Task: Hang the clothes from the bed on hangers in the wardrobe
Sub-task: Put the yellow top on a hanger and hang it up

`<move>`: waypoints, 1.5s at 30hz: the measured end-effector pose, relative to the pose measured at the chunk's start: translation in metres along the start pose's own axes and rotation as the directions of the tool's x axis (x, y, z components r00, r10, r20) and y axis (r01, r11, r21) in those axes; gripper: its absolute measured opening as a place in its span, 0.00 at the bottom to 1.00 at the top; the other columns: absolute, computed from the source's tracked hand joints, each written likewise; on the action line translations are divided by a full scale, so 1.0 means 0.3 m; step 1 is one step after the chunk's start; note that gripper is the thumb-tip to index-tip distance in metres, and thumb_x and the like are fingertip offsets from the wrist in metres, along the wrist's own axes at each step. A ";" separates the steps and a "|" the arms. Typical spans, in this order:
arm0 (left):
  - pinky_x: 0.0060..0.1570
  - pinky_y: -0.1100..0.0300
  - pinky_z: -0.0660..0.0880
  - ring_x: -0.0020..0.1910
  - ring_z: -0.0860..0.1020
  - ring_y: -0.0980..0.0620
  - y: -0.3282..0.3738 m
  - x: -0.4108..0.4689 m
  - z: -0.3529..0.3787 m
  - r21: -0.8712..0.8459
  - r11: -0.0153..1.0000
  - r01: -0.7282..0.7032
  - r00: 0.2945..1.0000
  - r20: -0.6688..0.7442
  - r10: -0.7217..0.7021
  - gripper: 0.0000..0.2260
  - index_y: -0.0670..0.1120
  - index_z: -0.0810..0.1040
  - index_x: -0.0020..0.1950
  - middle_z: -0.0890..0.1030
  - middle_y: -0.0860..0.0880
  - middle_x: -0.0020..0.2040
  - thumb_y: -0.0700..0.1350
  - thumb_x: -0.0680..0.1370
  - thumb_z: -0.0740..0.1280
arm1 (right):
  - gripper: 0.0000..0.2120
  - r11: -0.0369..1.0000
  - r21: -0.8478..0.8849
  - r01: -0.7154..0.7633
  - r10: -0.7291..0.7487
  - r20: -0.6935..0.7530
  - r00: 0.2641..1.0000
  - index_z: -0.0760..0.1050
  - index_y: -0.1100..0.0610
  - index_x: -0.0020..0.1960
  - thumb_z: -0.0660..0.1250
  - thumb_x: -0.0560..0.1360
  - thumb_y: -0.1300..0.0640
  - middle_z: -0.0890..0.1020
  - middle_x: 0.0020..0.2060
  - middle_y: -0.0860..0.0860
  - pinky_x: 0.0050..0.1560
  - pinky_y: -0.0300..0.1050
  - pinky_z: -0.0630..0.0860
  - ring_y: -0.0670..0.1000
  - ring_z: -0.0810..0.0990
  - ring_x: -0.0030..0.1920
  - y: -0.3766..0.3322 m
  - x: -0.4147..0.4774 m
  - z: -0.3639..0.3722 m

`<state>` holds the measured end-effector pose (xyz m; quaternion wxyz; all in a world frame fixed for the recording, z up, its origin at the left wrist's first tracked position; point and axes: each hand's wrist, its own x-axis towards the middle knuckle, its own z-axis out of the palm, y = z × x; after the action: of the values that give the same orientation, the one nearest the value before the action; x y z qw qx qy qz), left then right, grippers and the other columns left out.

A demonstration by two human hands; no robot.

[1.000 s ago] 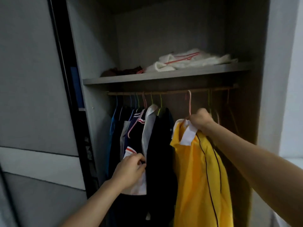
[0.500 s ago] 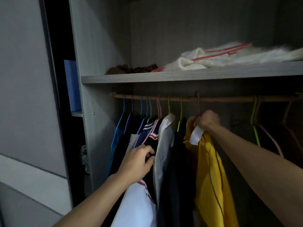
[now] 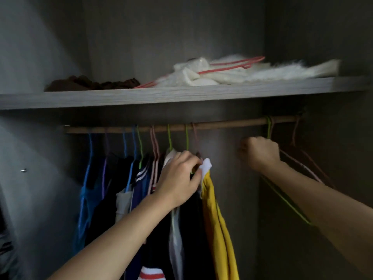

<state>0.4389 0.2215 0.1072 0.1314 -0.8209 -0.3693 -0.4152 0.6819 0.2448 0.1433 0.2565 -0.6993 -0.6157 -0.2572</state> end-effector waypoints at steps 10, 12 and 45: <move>0.58 0.55 0.64 0.53 0.75 0.48 0.009 0.025 0.139 0.098 0.980 -0.173 0.952 0.272 0.141 0.18 0.49 0.80 0.47 0.82 0.51 0.44 0.57 0.75 0.54 | 0.17 0.925 -0.373 -0.067 0.114 0.107 0.988 0.67 0.55 0.67 0.60 0.79 0.60 0.75 0.56 0.55 0.40 0.47 0.70 0.56 0.78 0.53 0.168 -0.193 -0.010; 0.58 0.54 0.66 0.52 0.76 0.47 -0.012 0.010 0.134 0.076 0.984 -0.164 0.958 0.249 0.140 0.17 0.48 0.81 0.45 0.82 0.49 0.41 0.56 0.74 0.55 | 0.19 0.927 -0.364 -0.093 0.151 0.133 0.980 0.65 0.55 0.70 0.58 0.79 0.61 0.77 0.53 0.54 0.38 0.47 0.70 0.56 0.80 0.49 0.179 -0.209 -0.003; 0.48 0.56 0.74 0.53 0.79 0.45 0.825 -0.601 0.239 -0.208 0.973 -0.102 0.776 0.594 0.209 0.10 0.51 0.78 0.54 0.82 0.48 0.52 0.53 0.78 0.61 | 0.11 0.808 -0.254 -0.532 0.550 0.002 0.835 0.78 0.43 0.58 0.63 0.77 0.48 0.83 0.54 0.48 0.43 0.49 0.74 0.58 0.81 0.54 0.544 -1.563 -0.737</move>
<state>0.5890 -0.0020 -0.0551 -0.0293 -0.9467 -0.2870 -0.1435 0.7830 -0.2643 -0.0175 0.2082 -0.8807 -0.3640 -0.2205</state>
